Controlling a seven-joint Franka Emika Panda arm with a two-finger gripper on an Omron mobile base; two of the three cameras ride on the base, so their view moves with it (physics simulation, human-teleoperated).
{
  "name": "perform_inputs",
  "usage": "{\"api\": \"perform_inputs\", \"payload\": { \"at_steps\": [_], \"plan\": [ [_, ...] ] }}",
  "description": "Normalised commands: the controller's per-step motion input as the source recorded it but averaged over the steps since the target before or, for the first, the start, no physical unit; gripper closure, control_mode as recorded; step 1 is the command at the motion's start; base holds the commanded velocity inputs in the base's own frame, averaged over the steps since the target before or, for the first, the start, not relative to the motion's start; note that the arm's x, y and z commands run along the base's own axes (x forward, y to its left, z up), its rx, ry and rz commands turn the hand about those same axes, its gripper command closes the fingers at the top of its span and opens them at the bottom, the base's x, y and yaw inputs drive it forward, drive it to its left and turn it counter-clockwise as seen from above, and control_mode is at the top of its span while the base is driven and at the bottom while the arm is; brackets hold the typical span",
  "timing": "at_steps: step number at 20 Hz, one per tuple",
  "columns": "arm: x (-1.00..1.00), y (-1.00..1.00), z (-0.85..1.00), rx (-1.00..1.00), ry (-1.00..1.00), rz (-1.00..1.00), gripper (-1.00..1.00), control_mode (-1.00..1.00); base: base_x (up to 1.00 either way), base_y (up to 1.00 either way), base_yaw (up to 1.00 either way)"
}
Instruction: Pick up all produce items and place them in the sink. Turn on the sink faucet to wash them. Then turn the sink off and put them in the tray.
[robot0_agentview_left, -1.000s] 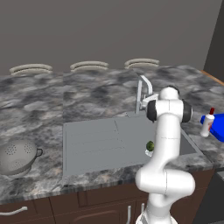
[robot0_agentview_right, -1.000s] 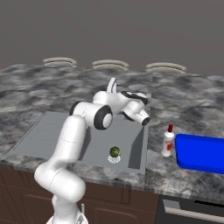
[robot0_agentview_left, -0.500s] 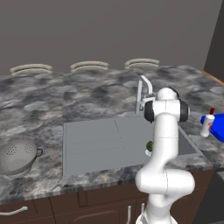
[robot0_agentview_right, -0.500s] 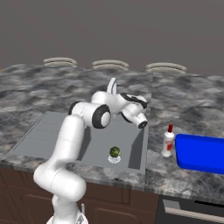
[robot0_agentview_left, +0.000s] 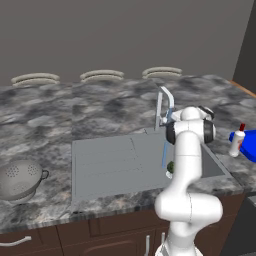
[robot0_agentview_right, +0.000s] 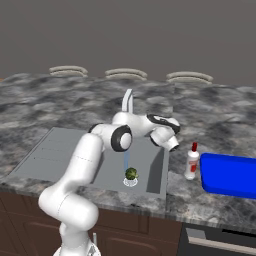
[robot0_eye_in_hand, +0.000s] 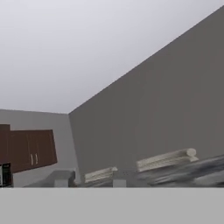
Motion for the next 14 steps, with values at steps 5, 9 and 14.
{"api": "perform_inputs", "payload": {
  "at_steps": [5, 9, 14],
  "plan": [
    [-0.28, -0.12, 0.16, 0.00, 0.10, -0.15, 1.00, -1.00, 0.00, 0.00, 0.00],
    [-0.14, 0.09, 0.02, 0.00, 0.12, -0.14, -1.00, -1.00, 0.00, 0.00, 0.00],
    [0.24, 0.08, -0.01, 0.00, 0.09, -0.09, -1.00, -1.00, 0.00, 0.00, 0.00]
  ]
}}
